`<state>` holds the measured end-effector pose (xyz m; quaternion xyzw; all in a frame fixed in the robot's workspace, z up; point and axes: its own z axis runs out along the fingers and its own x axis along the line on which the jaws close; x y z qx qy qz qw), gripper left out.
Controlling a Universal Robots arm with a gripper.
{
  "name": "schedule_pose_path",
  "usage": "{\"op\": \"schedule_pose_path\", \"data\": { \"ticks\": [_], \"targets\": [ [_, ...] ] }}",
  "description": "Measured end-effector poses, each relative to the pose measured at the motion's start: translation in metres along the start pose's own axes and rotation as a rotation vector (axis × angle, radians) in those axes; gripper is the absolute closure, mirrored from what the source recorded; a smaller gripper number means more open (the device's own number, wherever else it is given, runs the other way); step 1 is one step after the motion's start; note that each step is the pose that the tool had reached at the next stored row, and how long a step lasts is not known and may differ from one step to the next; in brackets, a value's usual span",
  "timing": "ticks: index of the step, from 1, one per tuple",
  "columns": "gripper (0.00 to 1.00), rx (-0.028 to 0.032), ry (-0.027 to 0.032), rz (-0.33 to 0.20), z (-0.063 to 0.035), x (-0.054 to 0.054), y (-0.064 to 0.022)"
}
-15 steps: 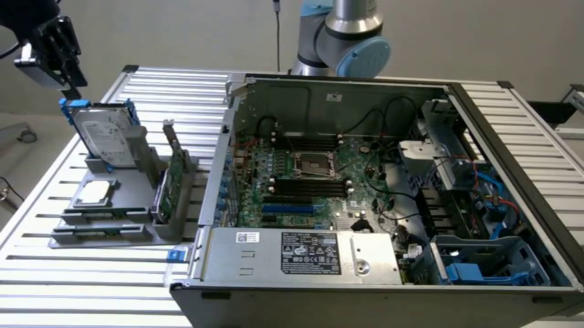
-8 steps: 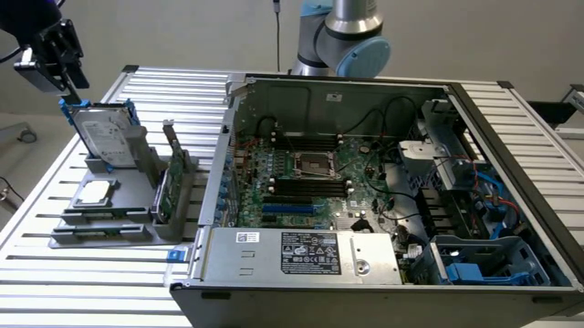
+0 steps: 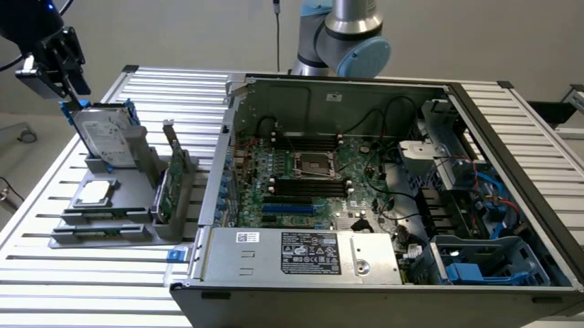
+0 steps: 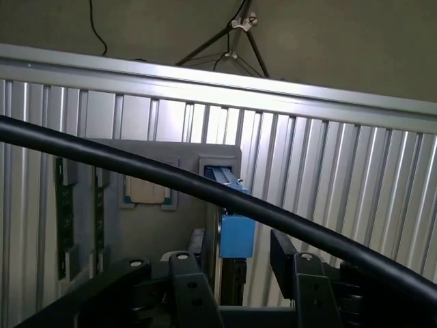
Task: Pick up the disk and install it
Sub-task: 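Pick up the disk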
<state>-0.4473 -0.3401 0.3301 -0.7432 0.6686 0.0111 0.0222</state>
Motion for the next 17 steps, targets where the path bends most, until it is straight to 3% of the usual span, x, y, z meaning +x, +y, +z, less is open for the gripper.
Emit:
{"op": "schedule_pose_path", "data": {
  "ticks": [3, 12, 17],
  "targets": [
    [0.49, -0.0004, 0.0047, 0.003, 0.0045, 0.001, 0.0001],
    [0.49, -0.0006, 0.0054, 0.007, 0.0208, 0.002, 0.0005],
    [0.49, -0.0081, 0.0046, 0.008, 0.0281, 0.002, 0.0006]
  ]
}}
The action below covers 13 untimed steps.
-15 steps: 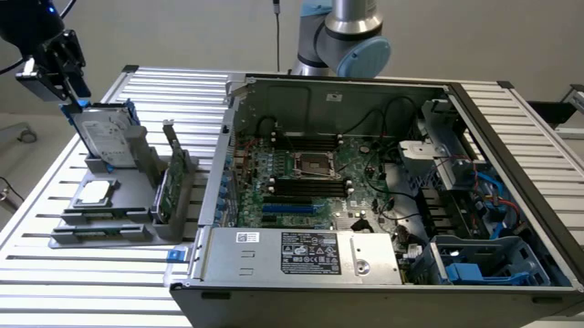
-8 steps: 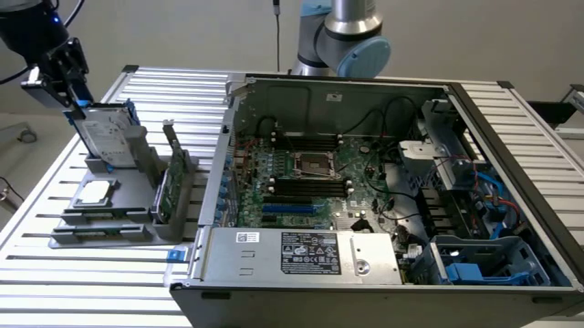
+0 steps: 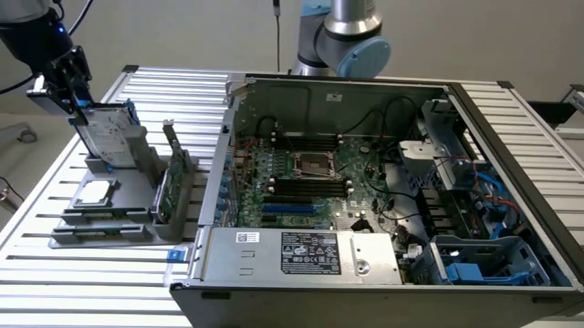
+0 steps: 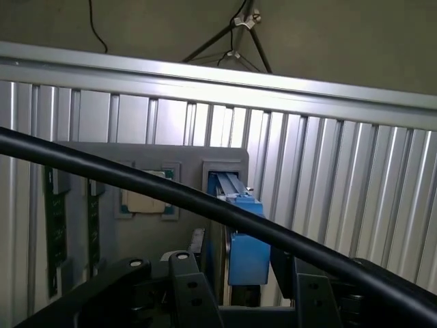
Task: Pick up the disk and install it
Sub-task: 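Pick up the disk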
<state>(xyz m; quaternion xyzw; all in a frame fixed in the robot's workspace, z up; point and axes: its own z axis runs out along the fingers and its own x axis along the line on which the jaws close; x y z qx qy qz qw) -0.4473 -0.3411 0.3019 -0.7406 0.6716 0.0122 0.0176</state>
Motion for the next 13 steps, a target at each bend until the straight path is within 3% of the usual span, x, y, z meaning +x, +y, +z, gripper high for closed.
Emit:
{"op": "schedule_pose_path", "data": {
  "ticks": [7, 13],
  "targets": [
    [0.49, -0.0177, -0.0022, 0.008, 0.0071, 0.000, -0.0010],
    [0.49, -0.0205, -0.0065, 0.015, 0.0115, 0.001, -0.0010]
  ]
}}
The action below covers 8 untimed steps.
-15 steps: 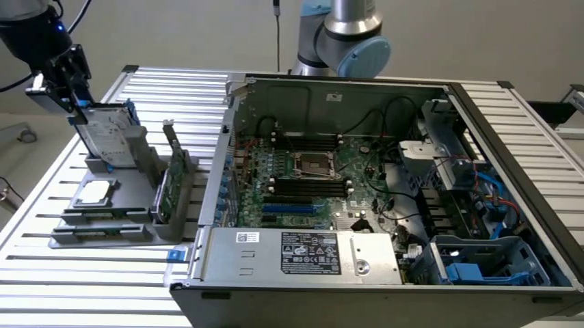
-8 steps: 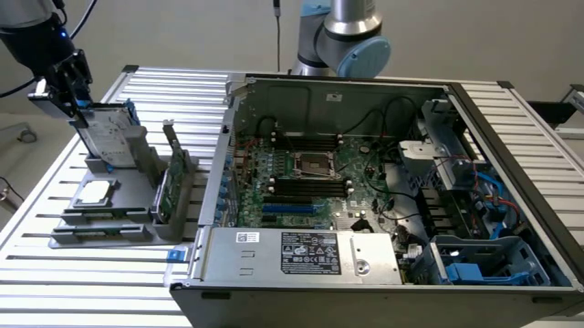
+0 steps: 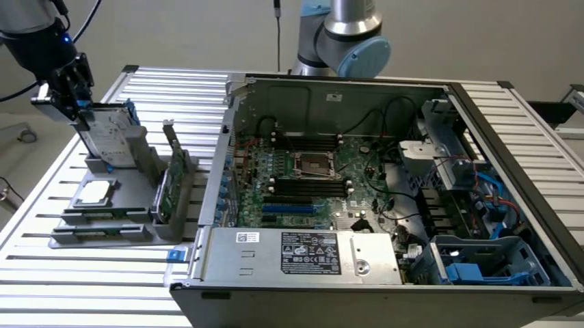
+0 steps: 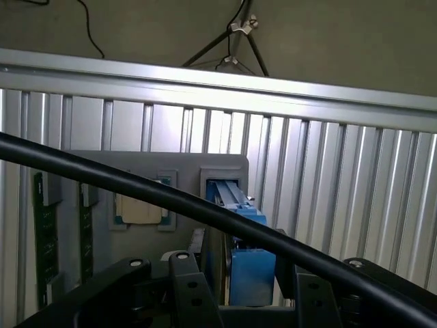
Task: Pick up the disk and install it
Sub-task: 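Pick up the disk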
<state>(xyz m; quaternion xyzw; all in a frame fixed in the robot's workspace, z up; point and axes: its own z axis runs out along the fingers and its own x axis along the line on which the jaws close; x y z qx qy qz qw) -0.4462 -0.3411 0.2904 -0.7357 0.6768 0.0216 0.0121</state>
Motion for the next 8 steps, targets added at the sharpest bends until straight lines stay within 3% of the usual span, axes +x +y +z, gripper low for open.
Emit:
{"op": "schedule_pose_path", "data": {
  "ticks": [8],
  "targets": [
    [0.49, 0.0010, -0.0054, 0.008, 0.0013, 0.0001, -0.0001]
  ]
}}
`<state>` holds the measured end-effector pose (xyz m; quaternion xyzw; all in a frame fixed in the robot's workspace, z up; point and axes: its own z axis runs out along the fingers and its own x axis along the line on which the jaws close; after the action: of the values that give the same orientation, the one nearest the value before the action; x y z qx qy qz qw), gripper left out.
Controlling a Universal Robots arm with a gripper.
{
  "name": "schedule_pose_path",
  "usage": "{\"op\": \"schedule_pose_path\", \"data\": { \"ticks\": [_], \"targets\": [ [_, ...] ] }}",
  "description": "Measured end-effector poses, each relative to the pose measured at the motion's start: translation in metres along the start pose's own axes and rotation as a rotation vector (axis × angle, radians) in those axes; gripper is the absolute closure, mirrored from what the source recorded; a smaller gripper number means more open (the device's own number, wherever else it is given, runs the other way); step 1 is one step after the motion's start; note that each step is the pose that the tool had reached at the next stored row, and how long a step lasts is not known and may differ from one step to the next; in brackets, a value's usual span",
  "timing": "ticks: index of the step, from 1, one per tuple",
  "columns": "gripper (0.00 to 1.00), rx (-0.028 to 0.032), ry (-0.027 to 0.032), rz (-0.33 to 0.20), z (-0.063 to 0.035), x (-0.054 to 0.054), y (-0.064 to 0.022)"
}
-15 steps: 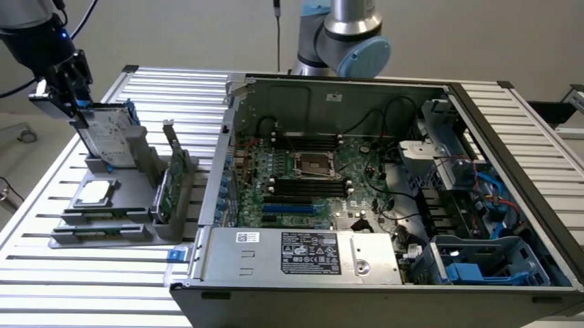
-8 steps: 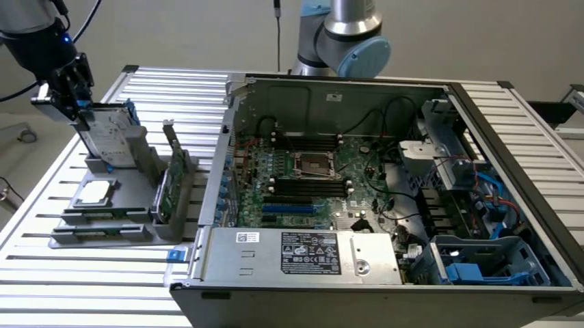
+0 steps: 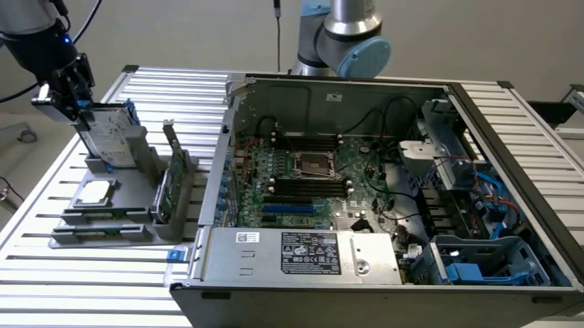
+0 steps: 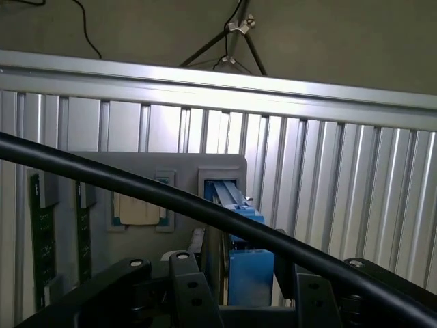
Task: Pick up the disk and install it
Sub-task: 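Pick up the disk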
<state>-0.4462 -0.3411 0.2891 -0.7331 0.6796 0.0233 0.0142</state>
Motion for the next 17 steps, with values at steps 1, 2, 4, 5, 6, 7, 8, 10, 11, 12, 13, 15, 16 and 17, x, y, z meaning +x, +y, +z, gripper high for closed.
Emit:
{"op": "schedule_pose_path", "data": {
  "ticks": [1, 2, 4, 5, 6, 7, 8, 10, 11, 12, 13, 15, 16, 17],
  "targets": [
    [0.49, 0.0000, -0.0003, 0.001, 0.0002, 0.0000, 0.0000],
    [0.49, 0.0000, -0.0006, 0.002, 0.0005, 0.0000, 0.0000],
    [0.49, -0.0001, -0.0011, 0.003, 0.0010, 0.0001, 0.0000],
    [0.49, -0.0002, -0.0012, 0.004, 0.0012, 0.0001, 0.0000],
    [0.49, -0.0003, -0.0013, 0.004, 0.0015, 0.0001, 0.0000],
    [0.49, -0.0004, -0.0013, 0.005, 0.0016, 0.0001, 0.0000],
    [0.49, -0.0005, -0.0013, 0.005, 0.0018, 0.0001, 0.0000],
    [0.49, -0.0007, -0.0013, 0.005, 0.0022, 0.0001, 0.0000],
    [0.49, -0.0007, -0.0013, 0.005, 0.0024, 0.0001, 0.0000],
    [0.49, -0.0007, -0.0013, 0.005, 0.0026, 0.0000, 0.0001],
    [0.49, -0.0007, -0.0013, 0.005, 0.0027, -0.0001, 0.0001],
    [0.49, -0.0006, -0.0013, 0.005, 0.0030, -0.0003, 0.0003],
    [0.49, -0.0007, -0.0013, 0.005, 0.0031, -0.0004, 0.0003],
    [0.49, -0.0006, -0.0013, 0.005, 0.0032, -0.0005, 0.0003]
  ]
}}
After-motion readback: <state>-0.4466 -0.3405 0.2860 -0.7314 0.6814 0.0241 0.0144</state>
